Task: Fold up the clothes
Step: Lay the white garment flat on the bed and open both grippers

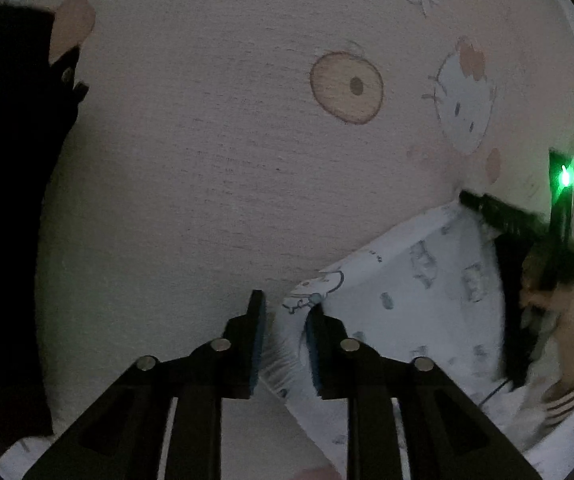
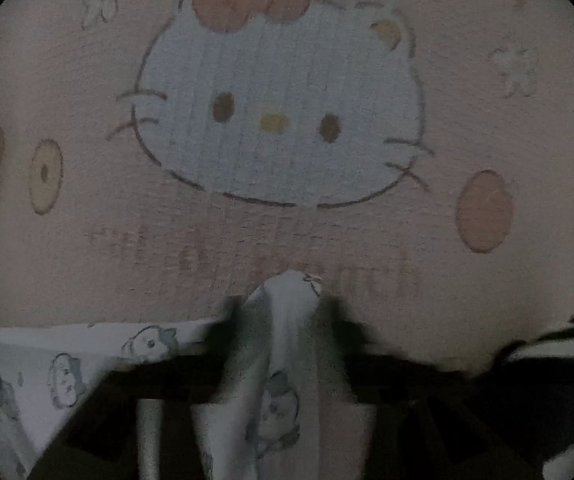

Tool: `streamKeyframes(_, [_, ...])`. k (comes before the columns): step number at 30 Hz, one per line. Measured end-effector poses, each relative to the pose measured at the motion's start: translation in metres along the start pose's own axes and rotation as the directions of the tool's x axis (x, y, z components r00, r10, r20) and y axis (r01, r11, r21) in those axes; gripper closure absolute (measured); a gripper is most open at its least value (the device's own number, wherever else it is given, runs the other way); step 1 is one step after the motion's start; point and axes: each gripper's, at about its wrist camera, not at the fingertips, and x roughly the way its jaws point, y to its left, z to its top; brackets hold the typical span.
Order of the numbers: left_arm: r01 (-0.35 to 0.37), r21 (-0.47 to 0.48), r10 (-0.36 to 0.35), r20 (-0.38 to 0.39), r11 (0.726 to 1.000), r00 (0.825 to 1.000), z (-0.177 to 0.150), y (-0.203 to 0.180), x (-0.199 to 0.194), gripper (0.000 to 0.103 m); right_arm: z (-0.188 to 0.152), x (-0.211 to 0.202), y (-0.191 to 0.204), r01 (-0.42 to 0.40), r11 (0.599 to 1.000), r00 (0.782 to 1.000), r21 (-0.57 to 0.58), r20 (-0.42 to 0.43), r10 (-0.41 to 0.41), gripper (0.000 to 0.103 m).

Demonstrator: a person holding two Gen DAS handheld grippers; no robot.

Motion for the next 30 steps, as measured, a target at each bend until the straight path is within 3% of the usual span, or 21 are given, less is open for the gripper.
streamKeyframes(2, [-0.007,-0.004,0.008,0.044,1.0,0.999,-0.008,-0.001,-0.018,0.038,-0.003,-0.02,0.001,-0.019,1.0,1.0,0.01,0.002,0.019,0.033])
streamKeyframes(3, [-0.014,0.009,0.013,0.074,1.0,0.997,-0.009,-0.003,-0.027,0.037,-0.004,-0.03,0.002,-0.029,0.999,1.0,0.015,0.003,0.029,0.033])
streamKeyframes(4, [-0.02,0.021,0.018,0.103,1.0,0.995,-0.009,-0.006,-0.035,0.037,-0.006,-0.04,0.003,-0.038,0.999,0.999,0.019,0.005,0.038,0.033])
streamKeyframes(10, [-0.02,0.19,0.01,0.056,0.982,0.998,-0.025,-0.037,-0.07,0.037,-0.031,-0.106,0.012,-0.03,1.0,0.999,0.004,0.022,0.03,0.033])
streamKeyframes(16, [-0.041,0.365,0.003,0.106,0.93,0.994,-0.052,-0.065,-0.119,0.037,-0.081,-0.145,0.004,0.023,0.999,1.0,0.044,0.01,-0.024,0.033])
streamKeyframes(26, [-0.002,0.418,-0.06,0.135,0.909,0.989,-0.08,-0.094,-0.165,0.037,-0.168,-0.238,-0.014,-0.042,0.952,0.998,0.303,0.064,0.024,0.029])
streamKeyframes(30, [0.052,0.443,-0.095,0.076,0.895,0.993,-0.086,-0.113,-0.17,0.037,-0.199,-0.258,-0.011,-0.065,0.934,0.996,0.35,0.078,0.04,0.029])
